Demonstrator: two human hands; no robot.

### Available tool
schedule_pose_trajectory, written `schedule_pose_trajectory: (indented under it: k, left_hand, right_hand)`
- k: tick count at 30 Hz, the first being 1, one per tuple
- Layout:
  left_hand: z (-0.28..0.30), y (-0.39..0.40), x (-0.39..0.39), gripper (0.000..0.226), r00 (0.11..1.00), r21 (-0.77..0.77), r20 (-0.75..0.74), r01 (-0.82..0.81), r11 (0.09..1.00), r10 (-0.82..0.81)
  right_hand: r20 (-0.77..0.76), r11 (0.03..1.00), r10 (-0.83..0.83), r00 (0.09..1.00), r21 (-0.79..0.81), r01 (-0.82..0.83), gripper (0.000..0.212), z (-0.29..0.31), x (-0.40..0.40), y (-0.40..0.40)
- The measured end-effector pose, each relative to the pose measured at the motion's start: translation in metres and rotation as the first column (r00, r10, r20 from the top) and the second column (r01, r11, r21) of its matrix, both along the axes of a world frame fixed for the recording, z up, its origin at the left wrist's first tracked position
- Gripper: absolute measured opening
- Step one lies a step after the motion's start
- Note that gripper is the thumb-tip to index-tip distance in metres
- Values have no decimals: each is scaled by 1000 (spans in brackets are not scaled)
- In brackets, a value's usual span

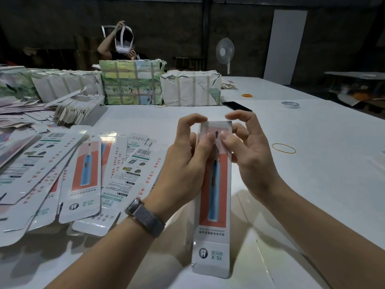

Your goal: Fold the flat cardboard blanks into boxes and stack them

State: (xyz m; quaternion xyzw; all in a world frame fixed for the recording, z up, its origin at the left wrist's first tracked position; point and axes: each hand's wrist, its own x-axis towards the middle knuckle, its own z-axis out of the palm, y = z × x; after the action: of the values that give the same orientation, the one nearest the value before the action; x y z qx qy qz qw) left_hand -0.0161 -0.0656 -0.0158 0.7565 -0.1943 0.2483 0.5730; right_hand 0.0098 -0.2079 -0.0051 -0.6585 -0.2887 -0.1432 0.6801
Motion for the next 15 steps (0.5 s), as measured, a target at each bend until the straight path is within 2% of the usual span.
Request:
schedule_pose_trajectory:
  k: [3,6,11,15]
  left_hand:
    - [-1,0,0,21,1000,12,8,-9,1000,9]
    - [-1,0,1,24,1000,21,18,-16,1000,16]
    - [-1,0,2,19,999,-5,11,-31,1000,31]
    - [-2,1,3,19,999,-2,11,-35,999,35]
  right_hand:
    - [-27,998,25,999,59,-24,10,0,3,1]
    - [-73,991,69,995,120,-59,12,0,5,1]
    - [-90,991,50,995,126,-38,15,-4,4,3]
    - [-100,989,74,992,134,-60,8,0,4,3]
